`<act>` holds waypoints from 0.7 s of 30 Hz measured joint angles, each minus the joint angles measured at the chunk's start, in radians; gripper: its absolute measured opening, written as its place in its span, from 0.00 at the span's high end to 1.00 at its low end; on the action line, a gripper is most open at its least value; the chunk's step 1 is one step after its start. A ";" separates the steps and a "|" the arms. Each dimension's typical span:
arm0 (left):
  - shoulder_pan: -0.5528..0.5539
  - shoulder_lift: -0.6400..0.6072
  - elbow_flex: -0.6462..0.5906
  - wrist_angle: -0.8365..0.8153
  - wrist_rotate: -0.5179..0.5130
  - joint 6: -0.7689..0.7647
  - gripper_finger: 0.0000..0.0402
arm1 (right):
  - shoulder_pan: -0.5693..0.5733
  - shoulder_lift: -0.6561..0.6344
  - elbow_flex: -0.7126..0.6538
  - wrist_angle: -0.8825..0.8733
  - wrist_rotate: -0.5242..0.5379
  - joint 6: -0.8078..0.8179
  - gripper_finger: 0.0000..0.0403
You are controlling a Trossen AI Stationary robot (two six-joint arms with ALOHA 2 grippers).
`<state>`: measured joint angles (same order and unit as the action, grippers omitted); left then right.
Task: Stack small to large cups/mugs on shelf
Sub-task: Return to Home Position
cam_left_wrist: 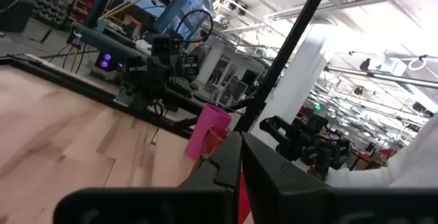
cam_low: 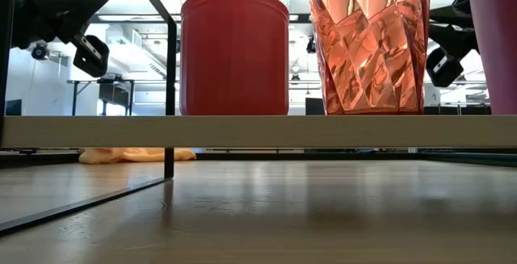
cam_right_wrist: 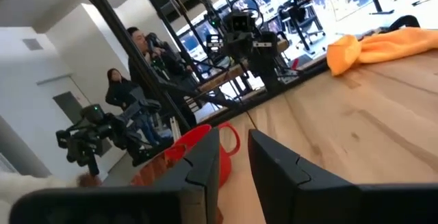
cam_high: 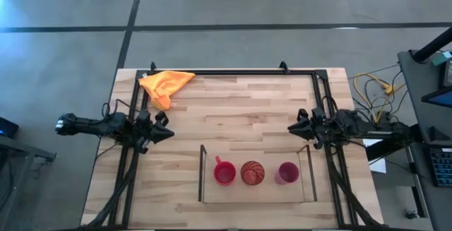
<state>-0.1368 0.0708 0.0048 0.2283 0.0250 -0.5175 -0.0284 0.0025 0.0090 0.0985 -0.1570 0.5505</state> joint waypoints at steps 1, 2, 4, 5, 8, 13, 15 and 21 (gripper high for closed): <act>0.000 0.002 0.000 0.000 0.000 0.000 1.00 | 0.000 0.000 0.000 -0.003 0.000 0.000 0.82; 0.000 0.005 0.000 0.000 0.000 0.001 1.00 | 0.000 0.000 0.000 -0.005 0.000 0.000 0.82; 0.000 0.009 0.000 0.000 0.000 0.004 1.00 | 0.000 0.000 0.000 -0.009 0.000 0.000 0.82; 0.000 0.010 0.000 0.000 0.000 0.004 1.00 | 0.000 0.000 0.000 -0.015 0.000 0.000 0.82; 0.000 0.015 0.000 0.000 0.000 0.004 1.00 | 0.000 0.000 0.000 -0.028 0.000 0.000 0.81; 0.000 0.016 0.000 0.003 0.000 0.004 1.00 | 0.000 0.000 0.000 -0.043 0.000 0.000 0.81; 0.000 0.016 0.000 0.003 0.000 0.004 1.00 | 0.000 0.000 0.000 -0.043 0.000 0.000 0.81; 0.000 0.016 0.000 0.003 0.001 0.005 1.00 | 0.000 0.000 0.000 -0.043 0.000 0.000 0.83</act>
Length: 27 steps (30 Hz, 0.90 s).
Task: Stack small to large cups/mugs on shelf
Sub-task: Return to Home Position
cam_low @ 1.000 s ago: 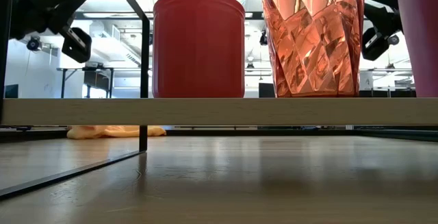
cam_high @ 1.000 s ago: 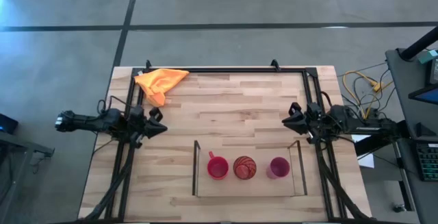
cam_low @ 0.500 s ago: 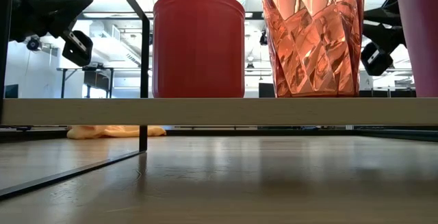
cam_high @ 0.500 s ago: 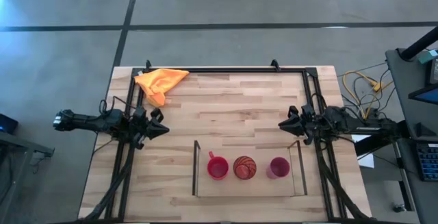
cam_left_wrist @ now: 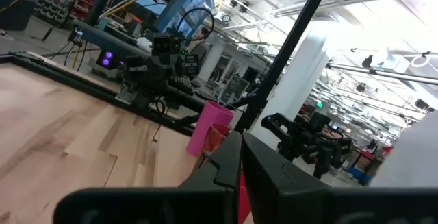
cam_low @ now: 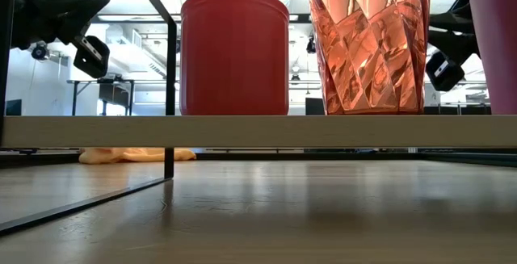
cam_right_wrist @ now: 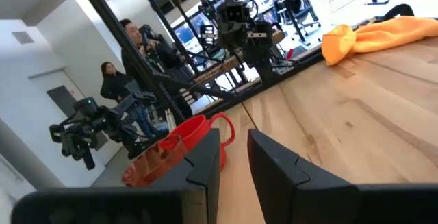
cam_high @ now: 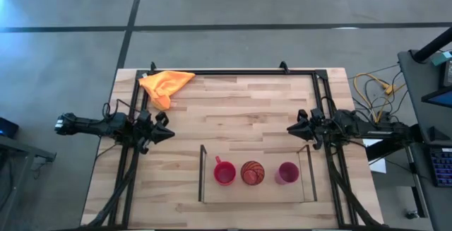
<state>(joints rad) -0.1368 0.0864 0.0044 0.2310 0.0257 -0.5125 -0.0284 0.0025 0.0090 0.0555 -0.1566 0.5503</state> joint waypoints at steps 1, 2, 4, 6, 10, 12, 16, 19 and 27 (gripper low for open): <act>0.000 0.000 0.000 0.000 0.000 0.000 1.00 | 0.000 0.000 0.000 0.000 0.000 0.000 0.83; 0.000 0.000 0.000 0.000 0.000 0.000 1.00 | 0.000 0.000 0.000 0.000 0.000 0.000 0.83; 0.000 0.000 0.000 0.000 0.000 0.000 1.00 | 0.000 0.000 0.000 0.000 0.000 0.000 0.82; 0.000 0.000 0.000 -0.001 0.000 0.000 1.00 | 0.000 0.000 0.000 0.000 0.000 0.000 0.81; 0.000 0.000 0.000 -0.003 0.000 0.000 1.00 | 0.000 0.000 0.000 0.000 0.000 0.000 0.81; 0.000 0.000 0.000 -0.003 0.000 0.001 1.00 | 0.000 0.000 0.000 0.000 0.000 0.000 0.81; 0.000 0.000 0.000 -0.002 0.000 0.001 1.00 | 0.000 0.000 0.000 0.000 0.000 0.000 0.82; 0.000 0.000 0.000 -0.002 0.000 0.001 1.00 | 0.000 0.000 0.000 0.001 0.000 0.000 0.83; 0.000 0.000 0.000 0.000 0.000 0.001 1.00 | 0.000 0.000 0.000 0.001 0.000 0.000 0.81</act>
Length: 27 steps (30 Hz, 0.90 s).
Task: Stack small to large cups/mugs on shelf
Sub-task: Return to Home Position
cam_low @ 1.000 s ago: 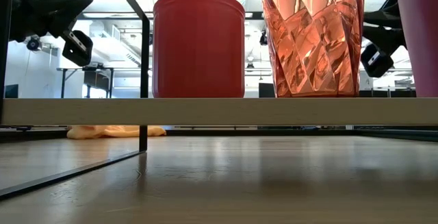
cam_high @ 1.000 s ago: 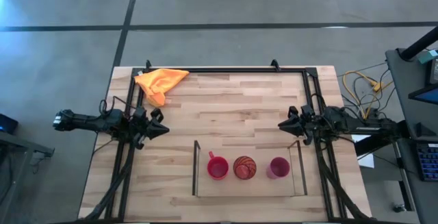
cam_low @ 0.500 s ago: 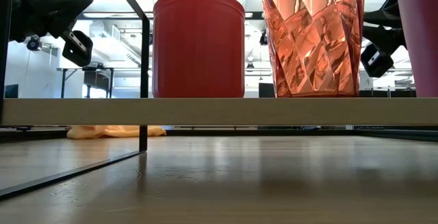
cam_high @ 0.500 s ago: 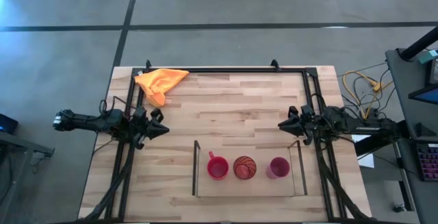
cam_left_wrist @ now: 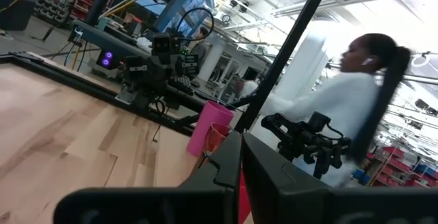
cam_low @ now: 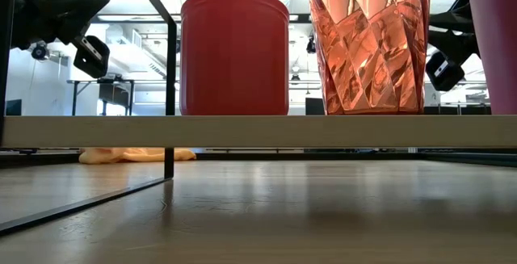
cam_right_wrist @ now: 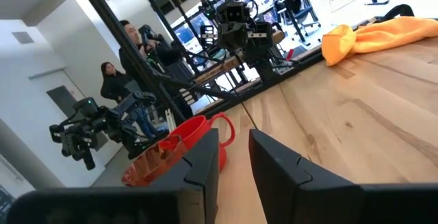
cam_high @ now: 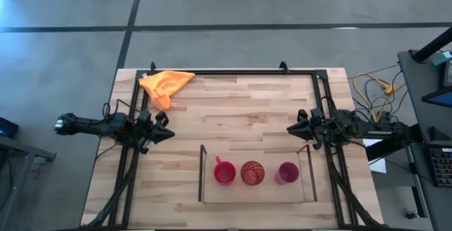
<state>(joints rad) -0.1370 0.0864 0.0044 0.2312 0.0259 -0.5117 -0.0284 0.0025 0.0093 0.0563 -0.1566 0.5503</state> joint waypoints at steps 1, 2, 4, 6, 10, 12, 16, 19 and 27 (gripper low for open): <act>0.000 0.000 0.000 0.001 0.000 0.000 1.00 | 0.000 0.000 0.000 0.000 0.000 0.000 0.81; 0.000 0.000 0.000 0.001 0.000 0.000 1.00 | 0.000 0.000 0.000 0.000 0.000 0.000 0.81; 0.000 0.000 0.000 0.001 0.000 0.000 1.00 | 0.000 0.000 0.000 0.000 0.000 0.000 0.81; 0.000 0.000 0.000 0.000 0.000 0.000 1.00 | 0.000 0.000 0.000 0.000 0.000 0.000 0.82; 0.000 0.000 0.000 0.000 0.000 0.000 1.00 | 0.000 0.000 0.000 0.000 0.000 0.000 0.82; 0.000 0.000 0.000 0.000 0.000 0.000 1.00 | 0.000 0.000 0.000 0.000 0.000 0.000 0.81; 0.000 0.000 0.000 -0.001 0.000 0.000 1.00 | 0.000 0.000 0.000 0.000 0.000 0.000 0.81; 0.000 0.000 0.000 -0.002 0.000 0.000 1.00 | 0.000 0.000 0.000 0.000 0.000 0.000 0.82; 0.000 0.000 0.000 -0.003 0.000 0.000 1.00 | 0.000 0.000 0.000 0.000 0.000 0.000 0.82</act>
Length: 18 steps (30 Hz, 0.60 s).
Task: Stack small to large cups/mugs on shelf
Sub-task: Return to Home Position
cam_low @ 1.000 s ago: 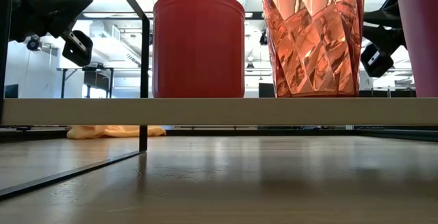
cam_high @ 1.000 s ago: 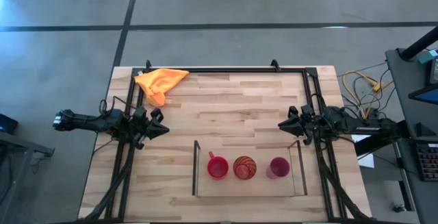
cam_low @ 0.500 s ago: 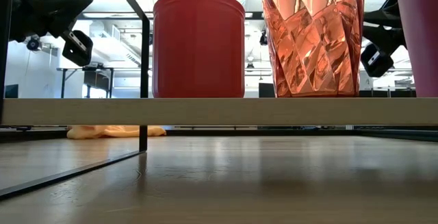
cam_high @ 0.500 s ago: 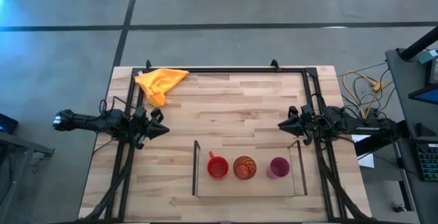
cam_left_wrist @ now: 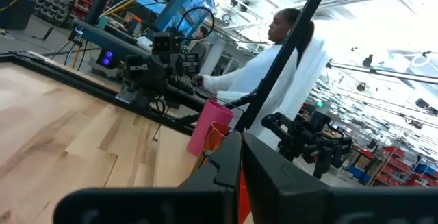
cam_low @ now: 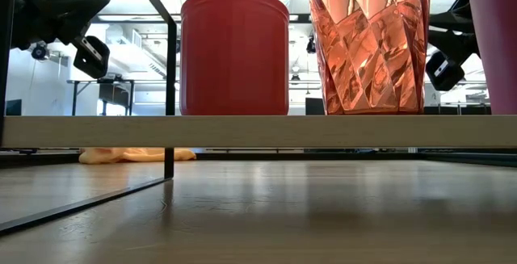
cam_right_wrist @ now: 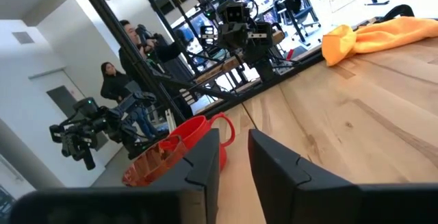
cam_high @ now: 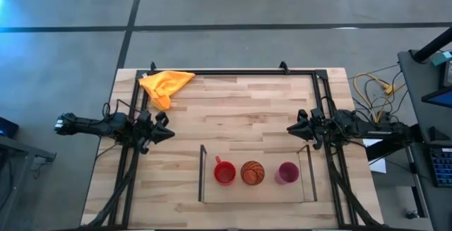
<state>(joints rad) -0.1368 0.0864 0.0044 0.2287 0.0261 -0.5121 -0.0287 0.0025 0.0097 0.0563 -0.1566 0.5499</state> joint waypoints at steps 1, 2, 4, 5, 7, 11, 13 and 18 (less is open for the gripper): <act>0.000 0.000 0.000 0.000 0.000 0.000 1.00 | 0.000 0.000 0.000 0.000 0.000 0.000 0.82; 0.000 0.000 0.000 0.000 0.000 0.000 1.00 | 0.000 0.000 0.000 0.000 0.000 0.000 0.81; 0.000 0.000 0.000 0.000 0.000 0.000 1.00 | 0.000 0.000 0.000 0.000 0.000 0.000 0.81; 0.000 0.000 0.000 0.000 0.000 0.000 1.00 | 0.000 0.000 0.000 0.000 0.000 0.000 0.81; 0.000 0.000 0.000 0.000 0.000 0.000 1.00 | 0.000 0.000 0.000 0.000 0.000 0.000 0.81; 0.000 0.000 0.000 0.003 0.000 0.000 1.00 | 0.000 0.000 0.000 0.000 0.000 0.000 0.82; 0.000 0.000 0.000 0.003 0.000 0.000 1.00 | 0.000 0.000 0.000 0.000 0.000 0.000 0.83; 0.000 0.000 0.000 0.003 0.000 0.000 1.00 | 0.000 0.000 0.000 0.000 0.000 0.000 0.82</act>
<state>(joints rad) -0.1370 0.0864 0.0044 0.2314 0.0259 -0.5121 -0.0287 0.0025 0.0097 0.0566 -0.1566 0.5499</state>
